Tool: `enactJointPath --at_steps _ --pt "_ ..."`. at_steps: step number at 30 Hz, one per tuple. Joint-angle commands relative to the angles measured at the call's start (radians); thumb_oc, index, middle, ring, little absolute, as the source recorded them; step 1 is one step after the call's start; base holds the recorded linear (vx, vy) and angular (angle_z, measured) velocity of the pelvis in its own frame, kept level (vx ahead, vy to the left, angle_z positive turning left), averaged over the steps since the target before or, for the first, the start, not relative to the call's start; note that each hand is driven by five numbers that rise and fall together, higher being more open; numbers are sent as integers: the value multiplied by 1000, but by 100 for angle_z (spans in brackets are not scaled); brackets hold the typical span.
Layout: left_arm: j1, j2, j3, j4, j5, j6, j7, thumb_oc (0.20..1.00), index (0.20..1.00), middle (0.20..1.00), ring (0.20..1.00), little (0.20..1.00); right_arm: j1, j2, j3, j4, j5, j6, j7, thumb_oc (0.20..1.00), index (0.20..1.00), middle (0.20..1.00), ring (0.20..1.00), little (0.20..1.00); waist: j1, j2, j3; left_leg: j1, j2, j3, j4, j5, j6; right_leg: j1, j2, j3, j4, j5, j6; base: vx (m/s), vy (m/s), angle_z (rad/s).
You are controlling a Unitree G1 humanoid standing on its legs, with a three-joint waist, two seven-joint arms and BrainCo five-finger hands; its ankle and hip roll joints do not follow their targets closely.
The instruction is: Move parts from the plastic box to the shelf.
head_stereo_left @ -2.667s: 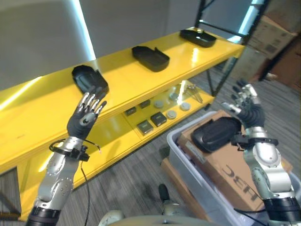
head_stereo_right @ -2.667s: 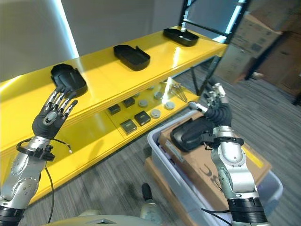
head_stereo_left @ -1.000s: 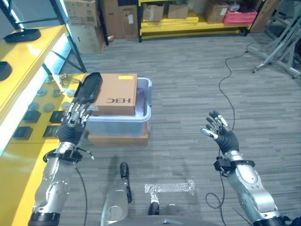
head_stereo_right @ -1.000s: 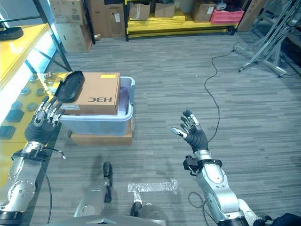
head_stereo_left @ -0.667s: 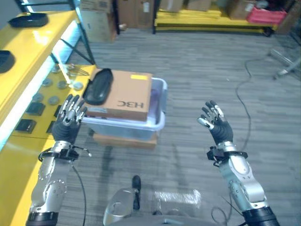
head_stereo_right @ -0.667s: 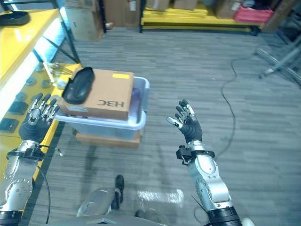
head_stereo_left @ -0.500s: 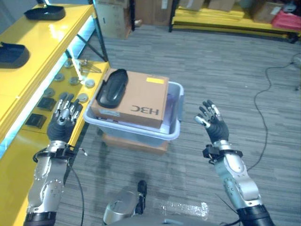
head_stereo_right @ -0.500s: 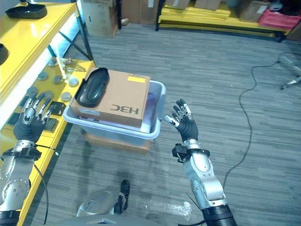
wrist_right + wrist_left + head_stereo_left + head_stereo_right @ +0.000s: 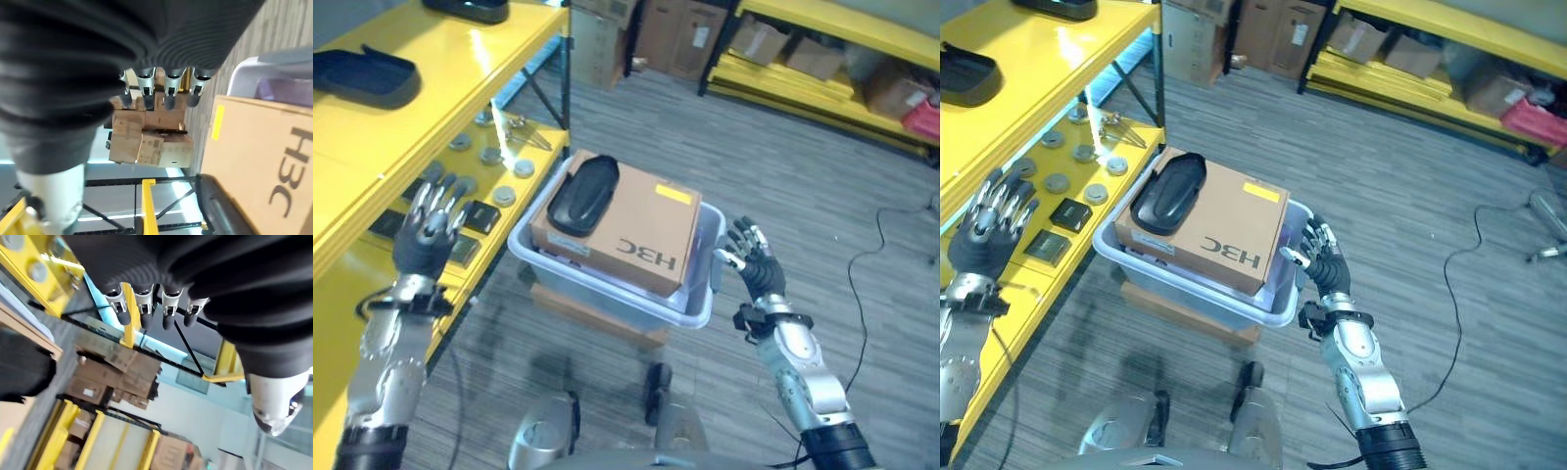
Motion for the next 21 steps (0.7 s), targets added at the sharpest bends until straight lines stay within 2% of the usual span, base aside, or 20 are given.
enactJointPath --at_steps 1,2,7,12,21 --pt "-12 -56 -18 -78 6 -70 13 1000 1000 1000 1000 1000 -7 -73 -46 -72 29 -30 17 1000 1000 1000 1000 1000 -13 57 -53 36 42 -45 -213 128 -56 202 53 -39 -206 10 37 117 -148 -24" --pt "-2 -68 -8 -86 -1 -50 7 1000 1000 1000 1000 1000 10 -75 -59 -75 35 -19 20 1000 1000 1000 1000 1000 -15 58 -65 50 51 -46 -243 139 -66 221 63 -51 -235 10 32 89 -107 -18" --pt "25 -74 -1 -95 1 -34 -15 1000 1000 1000 1000 1000 9 -77 -60 -58 39 -33 14 1000 1000 1000 1000 1000 -2 63 -82 58 73 -46 -283 159 -83 243 74 -86 -268 5 23 28 -75 0" --pt "30 -76 7 -91 9 -23 -39 1000 1000 1000 1000 1000 -18 -70 -43 -48 26 -18 -9 1000 1000 1000 1000 1000 10 66 -95 65 81 -46 -305 167 -90 252 81 -100 -283 3 20 10 -42 4" --pt "35 -71 29 -91 -11 -17 -6 1000 1000 1000 1000 1000 -13 -62 -43 -38 -9 0 -71 1000 1000 1000 1000 1000 12 72 -108 75 88 -39 -319 172 -97 259 81 -109 -276 -9 23 -1 1 6"
